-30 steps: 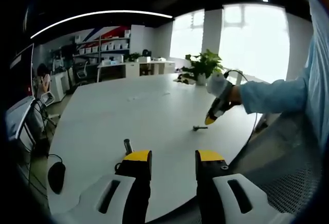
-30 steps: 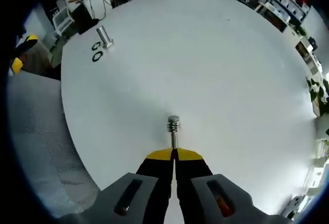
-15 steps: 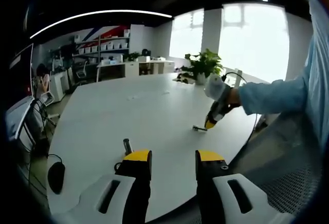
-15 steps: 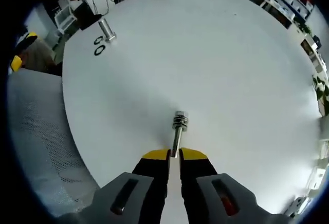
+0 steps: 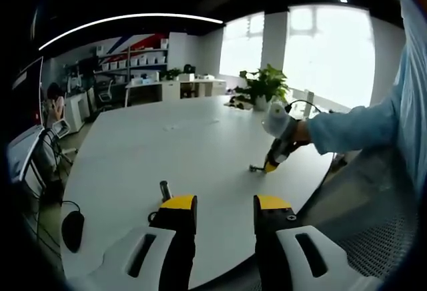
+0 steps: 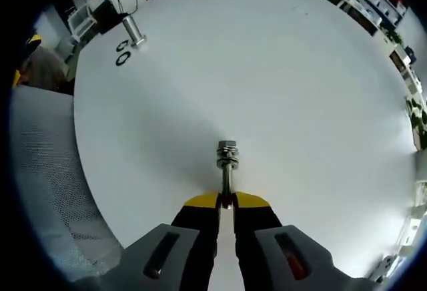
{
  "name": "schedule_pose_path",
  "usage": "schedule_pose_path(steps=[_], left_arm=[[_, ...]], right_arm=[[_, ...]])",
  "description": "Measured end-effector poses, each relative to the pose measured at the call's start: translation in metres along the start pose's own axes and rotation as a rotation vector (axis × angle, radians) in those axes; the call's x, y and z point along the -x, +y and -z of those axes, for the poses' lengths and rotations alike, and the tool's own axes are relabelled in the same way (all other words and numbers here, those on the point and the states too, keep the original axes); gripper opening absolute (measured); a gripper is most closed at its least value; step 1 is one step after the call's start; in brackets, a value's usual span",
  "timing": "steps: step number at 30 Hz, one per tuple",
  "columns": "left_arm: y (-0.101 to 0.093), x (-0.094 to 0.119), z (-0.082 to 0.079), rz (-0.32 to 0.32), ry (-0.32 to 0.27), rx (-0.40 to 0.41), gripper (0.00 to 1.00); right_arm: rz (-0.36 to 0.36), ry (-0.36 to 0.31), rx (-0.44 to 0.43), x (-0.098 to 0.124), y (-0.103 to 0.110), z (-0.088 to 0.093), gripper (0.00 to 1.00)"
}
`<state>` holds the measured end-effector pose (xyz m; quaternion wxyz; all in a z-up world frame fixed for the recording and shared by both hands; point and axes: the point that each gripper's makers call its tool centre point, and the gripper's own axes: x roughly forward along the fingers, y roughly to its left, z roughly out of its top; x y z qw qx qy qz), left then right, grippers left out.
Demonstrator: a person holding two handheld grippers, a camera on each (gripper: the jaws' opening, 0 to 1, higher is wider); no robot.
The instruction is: Place the washer onto the threaded stud by aligning its center hole with the stud, sliding it down to the base, and recovering from edge contact or off-axis alignment until the washer reaches the visible bottom stop.
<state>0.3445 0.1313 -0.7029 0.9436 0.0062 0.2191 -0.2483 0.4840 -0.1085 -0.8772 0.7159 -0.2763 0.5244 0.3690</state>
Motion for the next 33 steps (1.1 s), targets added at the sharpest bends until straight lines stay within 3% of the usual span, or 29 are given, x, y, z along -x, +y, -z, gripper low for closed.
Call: schedule_pose_path(steps=[12,22,33], left_arm=[[0.000,0.000,0.001,-0.002,0.005,0.000,0.32],[0.000,0.000,0.002,-0.002,0.009,-0.001,0.32],[0.000,0.000,0.001,0.003,0.008,-0.002,0.32]], right_arm=[[-0.007,-0.071,-0.007,0.022,0.000,-0.021,0.08],[0.030,-0.089,0.024,0.038,-0.002,-0.029,0.08],[0.052,-0.078,0.029,0.040,-0.006,-0.028,0.08]])
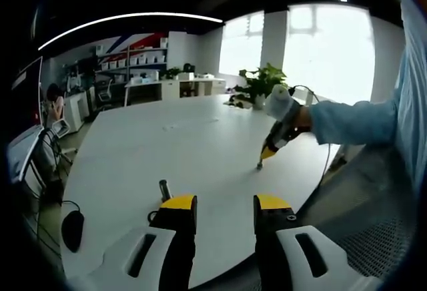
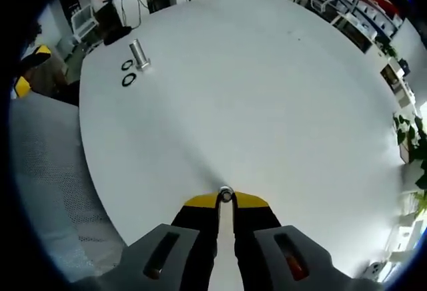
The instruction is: Place the washer onto the threaded stud by aligning its center hole with the stud, sliding it down to the base, and recovering from edge contact or off-axis alignment until the washer reaches the visible bottom stop.
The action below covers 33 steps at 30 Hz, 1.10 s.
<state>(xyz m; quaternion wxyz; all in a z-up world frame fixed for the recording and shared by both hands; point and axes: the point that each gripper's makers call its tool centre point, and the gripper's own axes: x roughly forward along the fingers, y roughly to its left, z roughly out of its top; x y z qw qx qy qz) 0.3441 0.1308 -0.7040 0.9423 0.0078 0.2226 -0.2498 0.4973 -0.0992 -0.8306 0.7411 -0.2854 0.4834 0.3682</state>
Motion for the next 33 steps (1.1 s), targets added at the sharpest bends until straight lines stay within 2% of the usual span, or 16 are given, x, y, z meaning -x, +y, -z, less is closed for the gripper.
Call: schedule_pose_path(steps=[5,8,11,14,17,21,25,29,33], left_arm=[[0.000,0.000,0.000,0.003,0.001,-0.001,0.32],[0.000,0.000,0.000,0.001,0.000,0.000,0.32],[0.000,0.000,0.000,0.000,-0.001,0.001,0.32],[0.000,0.000,0.000,0.000,-0.001,0.001,0.32],[0.000,0.000,0.000,0.000,-0.002,0.000,0.32],[0.000,0.000,-0.001,0.000,-0.003,0.000,0.32],[0.001,0.000,-0.002,-0.005,-0.011,0.008,0.32],[0.001,0.001,-0.003,-0.005,-0.016,0.009,0.32],[0.001,0.000,-0.003,-0.004,-0.019,0.009,0.32]], right_arm=[[-0.006,0.001,0.022,0.000,0.000,0.001,0.09],[0.001,-0.015,0.022,0.005,-0.002,-0.001,0.17],[-0.026,-0.090,-0.036,0.011,-0.001,-0.014,0.18],[-0.019,-0.157,-0.068,0.017,-0.009,-0.023,0.22],[0.040,-0.260,-0.101,0.028,-0.024,-0.038,0.25],[0.080,-0.390,-0.156,0.045,-0.036,-0.054,0.26],[0.087,-0.453,-0.232,0.052,-0.037,-0.059,0.27],[0.081,-0.504,-0.260,0.058,-0.030,-0.068,0.27],[0.079,-0.523,-0.277,0.060,-0.022,-0.075,0.27]])
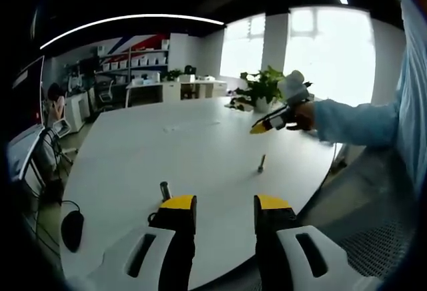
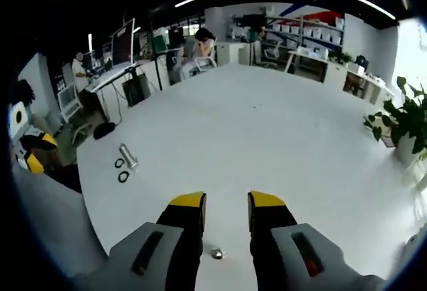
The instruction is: Place the washer onto the threaded stud by aligning its center hole with the stud, sliding it down to the base, and recovering from edge contact or off-axis alignment until the washer reaches the visible bottom stop.
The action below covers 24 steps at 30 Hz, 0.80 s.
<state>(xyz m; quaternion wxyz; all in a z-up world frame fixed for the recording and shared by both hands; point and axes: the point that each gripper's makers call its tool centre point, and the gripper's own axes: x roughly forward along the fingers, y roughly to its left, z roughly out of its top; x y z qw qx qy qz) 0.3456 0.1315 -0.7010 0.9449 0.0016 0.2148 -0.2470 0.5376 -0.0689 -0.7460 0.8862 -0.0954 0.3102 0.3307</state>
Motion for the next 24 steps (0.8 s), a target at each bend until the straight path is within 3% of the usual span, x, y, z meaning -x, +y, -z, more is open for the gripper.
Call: schedule_pose_path(steps=[10,12,15,18,24], left_arm=[[0.000,0.001,-0.001,0.004,-0.006,0.002,0.33],[-0.007,0.005,-0.026,0.037,-0.146,0.015,0.36],[-0.005,0.002,-0.006,0.026,-0.029,-0.004,0.38],[-0.004,0.002,-0.014,0.018,-0.075,-0.010,0.37],[-0.002,0.003,-0.013,0.017,-0.071,0.002,0.38]], right_arm=[[-0.084,0.024,0.072,-0.007,0.042,-0.004,0.27],[-0.098,0.010,0.084,-0.004,0.049,-0.009,0.27],[-0.125,-0.009,0.072,-0.001,0.058,-0.013,0.27],[-0.158,-0.034,0.069,0.004,0.078,-0.017,0.27],[-0.209,-0.030,0.092,0.018,0.113,-0.016,0.28]])
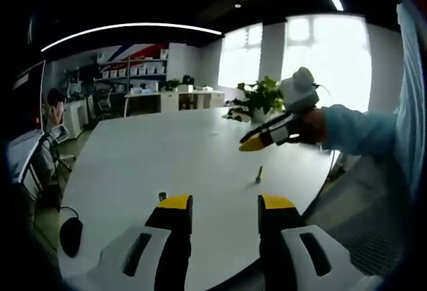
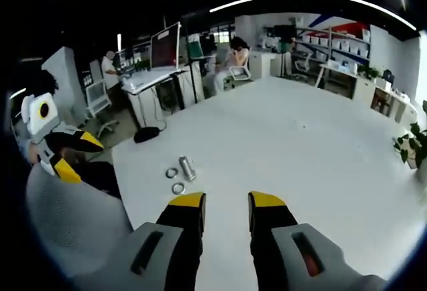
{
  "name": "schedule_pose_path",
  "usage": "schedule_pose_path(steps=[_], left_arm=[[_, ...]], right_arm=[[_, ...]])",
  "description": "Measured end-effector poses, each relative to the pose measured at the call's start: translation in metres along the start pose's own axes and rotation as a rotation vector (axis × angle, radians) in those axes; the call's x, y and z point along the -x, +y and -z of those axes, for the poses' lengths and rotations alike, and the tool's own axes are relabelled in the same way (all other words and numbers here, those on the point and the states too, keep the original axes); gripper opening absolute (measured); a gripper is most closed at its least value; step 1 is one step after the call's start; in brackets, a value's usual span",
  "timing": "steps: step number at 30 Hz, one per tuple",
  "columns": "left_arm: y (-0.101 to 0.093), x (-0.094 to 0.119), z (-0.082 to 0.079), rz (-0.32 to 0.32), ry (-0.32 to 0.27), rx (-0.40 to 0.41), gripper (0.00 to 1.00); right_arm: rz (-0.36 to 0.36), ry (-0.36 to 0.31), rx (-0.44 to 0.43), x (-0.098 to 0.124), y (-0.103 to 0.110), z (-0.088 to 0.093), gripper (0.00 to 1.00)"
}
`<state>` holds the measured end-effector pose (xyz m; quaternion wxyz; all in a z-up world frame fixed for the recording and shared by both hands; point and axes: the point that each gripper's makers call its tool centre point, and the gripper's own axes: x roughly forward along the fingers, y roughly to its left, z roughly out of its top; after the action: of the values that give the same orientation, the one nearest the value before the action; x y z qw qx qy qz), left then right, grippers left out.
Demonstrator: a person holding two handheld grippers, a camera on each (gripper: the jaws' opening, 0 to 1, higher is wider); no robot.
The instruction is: Place the washer onto the threaded stud by aligning its center hole with the stud, sliding it down to the base, and recovering from edge contact or off-axis alignment until the washer reaches the visible bottom stop.
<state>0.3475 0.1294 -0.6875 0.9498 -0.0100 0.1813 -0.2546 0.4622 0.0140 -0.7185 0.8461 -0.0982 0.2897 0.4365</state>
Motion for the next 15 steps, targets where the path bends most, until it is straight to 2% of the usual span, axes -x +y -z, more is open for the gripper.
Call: schedule_pose_path(steps=[3,4,6,7,8,9,10,12,15], left_arm=[[0.003,0.000,-0.001,0.011,-0.010,-0.003,0.40],[0.004,-0.001,-0.001,0.026,-0.014,0.060,0.42],[0.005,-0.001,-0.010,0.060,-0.072,0.169,0.53],[0.010,-0.001,-0.010,0.046,-0.068,0.176,0.55],[0.017,-0.001,-0.008,0.033,-0.058,0.164,0.55],[0.021,0.000,-0.007,0.025,-0.055,0.157,0.54],[0.030,0.000,-0.006,0.013,-0.050,0.157,0.53],[0.043,0.000,-0.005,-0.010,-0.046,0.160,0.52],[0.068,-0.003,0.006,-0.052,0.004,0.144,0.51]], right_arm=[[-0.032,0.006,0.020,0.005,0.018,0.005,0.28],[-0.045,0.003,0.028,0.007,0.026,0.007,0.28],[-0.062,0.012,0.045,0.006,0.033,0.014,0.27],[-0.066,0.019,0.052,0.006,0.034,0.016,0.27],[-0.073,0.078,0.105,0.005,0.034,0.026,0.27],[-0.061,0.095,0.133,0.005,0.031,0.028,0.27],[-0.045,0.088,0.160,0.002,0.026,0.026,0.27],[-0.048,0.084,0.131,0.002,0.022,0.025,0.27],[-0.038,0.055,0.105,0.005,0.017,0.017,0.27]])
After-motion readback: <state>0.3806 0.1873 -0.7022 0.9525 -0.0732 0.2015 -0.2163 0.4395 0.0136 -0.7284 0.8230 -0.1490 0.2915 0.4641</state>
